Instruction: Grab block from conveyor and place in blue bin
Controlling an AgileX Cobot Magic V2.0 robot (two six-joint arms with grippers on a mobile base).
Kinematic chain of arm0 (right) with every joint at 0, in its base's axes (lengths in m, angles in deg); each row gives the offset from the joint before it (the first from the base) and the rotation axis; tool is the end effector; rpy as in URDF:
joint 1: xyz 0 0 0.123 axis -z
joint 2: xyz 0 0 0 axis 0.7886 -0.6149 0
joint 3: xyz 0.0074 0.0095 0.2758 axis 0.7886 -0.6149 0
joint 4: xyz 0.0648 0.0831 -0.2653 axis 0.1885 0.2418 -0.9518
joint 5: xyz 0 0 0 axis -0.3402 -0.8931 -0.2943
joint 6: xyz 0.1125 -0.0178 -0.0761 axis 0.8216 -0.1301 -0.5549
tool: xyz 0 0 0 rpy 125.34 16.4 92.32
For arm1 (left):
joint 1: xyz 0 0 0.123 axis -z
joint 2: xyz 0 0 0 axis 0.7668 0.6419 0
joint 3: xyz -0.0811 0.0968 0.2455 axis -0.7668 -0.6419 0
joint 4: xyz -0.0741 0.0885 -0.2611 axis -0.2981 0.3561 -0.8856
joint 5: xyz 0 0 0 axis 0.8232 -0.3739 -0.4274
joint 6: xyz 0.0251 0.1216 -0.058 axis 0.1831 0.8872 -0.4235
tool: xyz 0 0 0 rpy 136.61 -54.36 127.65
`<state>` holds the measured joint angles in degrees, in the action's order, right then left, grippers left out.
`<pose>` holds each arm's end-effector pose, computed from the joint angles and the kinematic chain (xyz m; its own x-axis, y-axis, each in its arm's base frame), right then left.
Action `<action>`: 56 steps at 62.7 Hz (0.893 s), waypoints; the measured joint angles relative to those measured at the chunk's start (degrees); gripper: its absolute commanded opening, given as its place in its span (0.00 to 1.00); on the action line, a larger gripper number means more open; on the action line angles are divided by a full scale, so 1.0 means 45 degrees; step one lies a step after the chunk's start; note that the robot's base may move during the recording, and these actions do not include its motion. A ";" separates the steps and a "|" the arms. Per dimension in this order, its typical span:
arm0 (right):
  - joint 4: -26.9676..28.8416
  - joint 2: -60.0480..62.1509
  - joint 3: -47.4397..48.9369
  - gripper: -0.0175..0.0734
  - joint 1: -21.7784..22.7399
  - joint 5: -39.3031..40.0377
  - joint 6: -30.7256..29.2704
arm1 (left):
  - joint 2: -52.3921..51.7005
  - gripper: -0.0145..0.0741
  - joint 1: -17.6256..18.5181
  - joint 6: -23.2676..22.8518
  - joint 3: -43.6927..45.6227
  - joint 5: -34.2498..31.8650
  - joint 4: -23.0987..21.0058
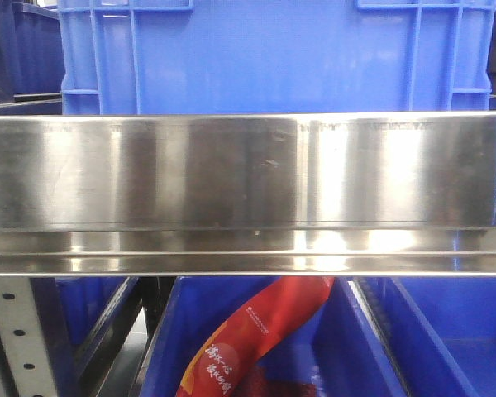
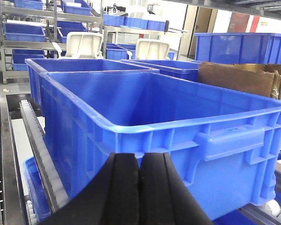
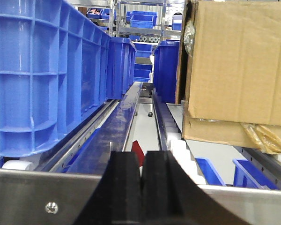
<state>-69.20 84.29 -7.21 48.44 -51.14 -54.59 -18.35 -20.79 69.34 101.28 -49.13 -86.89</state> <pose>0.1454 0.0095 0.2132 0.0554 -0.0081 -0.9984 -0.0650 0.9978 -0.0117 0.1947 -0.1105 0.3466 -0.0323 -0.0807 -0.9962 0.4950 0.8646 -0.0861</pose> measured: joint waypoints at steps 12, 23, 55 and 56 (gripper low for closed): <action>0.0000 0.0000 0.0000 0.01 0.0000 0.0000 0.0000 | -0.0249 0.04 -0.0453 0.0000 -0.0185 0.0038 0.1461; 0.0000 0.0000 0.0000 0.01 0.0000 0.0000 0.0000 | -0.1916 0.04 -0.2079 -0.0943 -0.1572 0.0141 0.2810; 0.0000 0.0000 0.0000 0.01 0.0004 0.0000 0.0000 | -0.6439 0.04 -0.5504 -0.3666 -0.6182 0.0268 0.5106; 0.0000 0.0000 0.0000 0.01 0.0004 0.0000 0.0000 | -0.6556 0.04 -0.5535 -0.3666 -0.6305 0.0268 0.5106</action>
<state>-69.20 84.29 -7.21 48.45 -51.14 -54.59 -47.86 -45.70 52.84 72.91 -47.92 -63.92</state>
